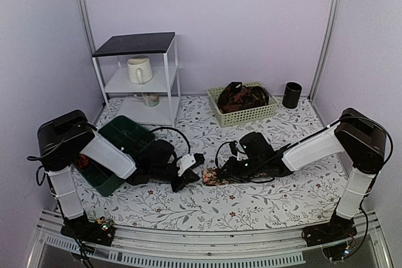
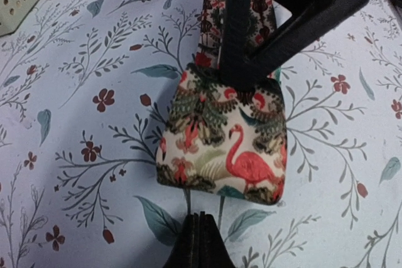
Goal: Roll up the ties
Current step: Roll the tie at the center of the board.
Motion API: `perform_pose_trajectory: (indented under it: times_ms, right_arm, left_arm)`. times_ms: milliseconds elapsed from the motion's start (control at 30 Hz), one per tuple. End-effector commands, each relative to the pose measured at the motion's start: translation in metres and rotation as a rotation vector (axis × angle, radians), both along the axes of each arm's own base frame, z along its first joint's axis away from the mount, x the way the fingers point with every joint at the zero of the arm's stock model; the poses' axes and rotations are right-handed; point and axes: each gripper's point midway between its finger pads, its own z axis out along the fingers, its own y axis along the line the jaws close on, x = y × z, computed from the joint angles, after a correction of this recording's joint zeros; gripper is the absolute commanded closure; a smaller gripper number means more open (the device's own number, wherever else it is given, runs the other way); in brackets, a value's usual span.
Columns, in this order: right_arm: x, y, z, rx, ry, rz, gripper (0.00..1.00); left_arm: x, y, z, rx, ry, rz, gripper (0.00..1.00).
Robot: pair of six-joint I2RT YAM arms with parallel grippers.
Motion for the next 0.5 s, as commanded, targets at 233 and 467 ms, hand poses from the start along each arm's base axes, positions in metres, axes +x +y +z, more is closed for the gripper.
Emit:
perform_pose_trajectory:
  times_ms: [233,467]
  right_arm:
    - [-0.001,-0.01,-0.012,-0.025,0.008,0.001,0.81]
    - [0.001,-0.01,-0.008,-0.019,-0.007,0.006,0.81]
  left_arm:
    - [-0.006,-0.03,0.008,-0.059,0.019,-0.09,1.0]
    - [-0.009,-0.042,0.029,-0.107,0.012,-0.124,1.0]
